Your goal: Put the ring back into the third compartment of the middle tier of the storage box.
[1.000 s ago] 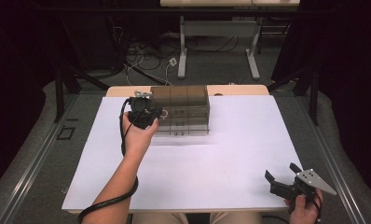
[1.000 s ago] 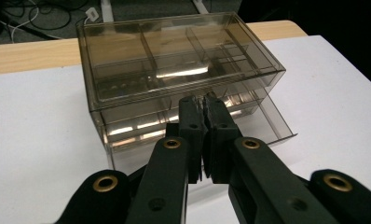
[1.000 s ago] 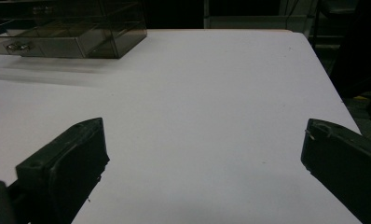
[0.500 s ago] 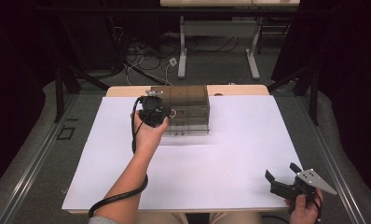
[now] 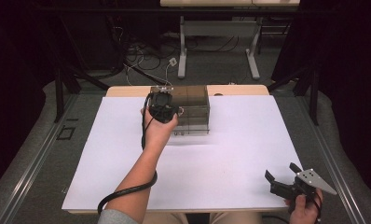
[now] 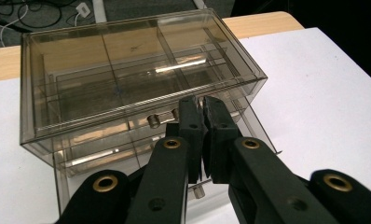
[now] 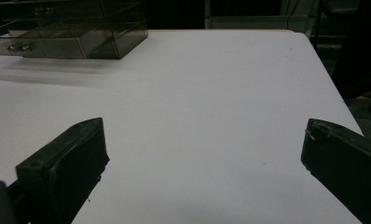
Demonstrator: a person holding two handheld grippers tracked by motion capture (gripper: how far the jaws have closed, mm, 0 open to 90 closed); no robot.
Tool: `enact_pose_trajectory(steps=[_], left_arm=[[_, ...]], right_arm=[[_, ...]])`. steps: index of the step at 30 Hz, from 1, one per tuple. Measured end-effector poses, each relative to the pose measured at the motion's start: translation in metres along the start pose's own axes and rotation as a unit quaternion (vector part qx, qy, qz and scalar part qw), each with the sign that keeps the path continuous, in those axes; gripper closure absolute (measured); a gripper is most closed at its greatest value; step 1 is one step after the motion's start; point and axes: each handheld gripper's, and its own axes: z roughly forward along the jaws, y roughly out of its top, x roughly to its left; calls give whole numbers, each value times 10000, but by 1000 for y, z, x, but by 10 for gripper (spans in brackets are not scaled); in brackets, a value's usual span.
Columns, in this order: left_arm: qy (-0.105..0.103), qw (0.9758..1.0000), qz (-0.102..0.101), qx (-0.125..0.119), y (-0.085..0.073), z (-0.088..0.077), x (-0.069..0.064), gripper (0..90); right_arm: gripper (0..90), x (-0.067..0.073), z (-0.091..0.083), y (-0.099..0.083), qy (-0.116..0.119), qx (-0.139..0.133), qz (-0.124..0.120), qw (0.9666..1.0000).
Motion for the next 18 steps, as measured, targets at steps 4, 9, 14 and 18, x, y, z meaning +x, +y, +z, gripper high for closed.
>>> enact_pose_trajectory(steps=[4,9,14,18], left_arm=[[-19,10000,35,59,1,3,-2,870],[-4,9999,81,93,2,10,-9,870],[27,9999,100,108,0,19,-17,870],[64,9998,149,133,-1,24,-21,870]], right_arm=[[0,0,0,0,13,8,18,10000],[0,0,1,-1,60,-2,15,10000],[0,0,1,-1,49,-4,27,10000],[0,0,1,-1,77,-10,38,10000]])
